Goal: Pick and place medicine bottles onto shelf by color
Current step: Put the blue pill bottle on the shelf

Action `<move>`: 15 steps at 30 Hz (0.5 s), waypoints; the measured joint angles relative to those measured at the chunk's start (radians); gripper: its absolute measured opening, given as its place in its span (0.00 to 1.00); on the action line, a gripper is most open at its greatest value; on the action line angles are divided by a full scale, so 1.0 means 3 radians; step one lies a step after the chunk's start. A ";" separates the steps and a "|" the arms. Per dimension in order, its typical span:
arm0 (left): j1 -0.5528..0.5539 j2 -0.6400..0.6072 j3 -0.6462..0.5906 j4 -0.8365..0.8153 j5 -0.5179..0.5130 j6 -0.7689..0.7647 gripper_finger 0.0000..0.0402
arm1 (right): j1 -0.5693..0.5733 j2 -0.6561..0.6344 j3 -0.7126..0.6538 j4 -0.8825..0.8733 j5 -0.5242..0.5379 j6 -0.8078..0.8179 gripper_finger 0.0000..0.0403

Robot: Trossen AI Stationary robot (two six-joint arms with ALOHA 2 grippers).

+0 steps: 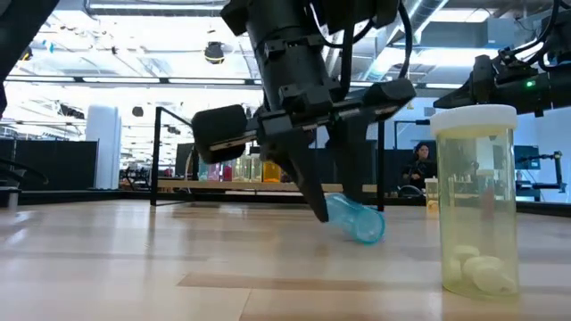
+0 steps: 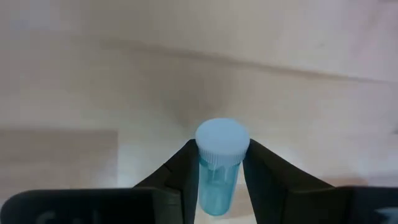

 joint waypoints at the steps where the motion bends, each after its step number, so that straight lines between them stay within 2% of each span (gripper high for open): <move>1: 0.0012 -0.0013 0.0000 0.0006 -0.0069 0.0065 0.23 | -0.0001 0.0000 0.0000 0.0000 -0.0001 0.0000 0.62; 10: 0.0139 -0.0264 0.0001 -0.0214 -0.0826 0.0824 0.23 | 0.0000 0.0000 0.0001 0.0001 -0.0001 0.0001 0.62; 15: 0.0248 -0.0473 0.0001 -0.0393 -0.1356 0.1507 0.23 | -0.0001 0.0000 0.0000 0.0000 0.0000 0.0001 0.62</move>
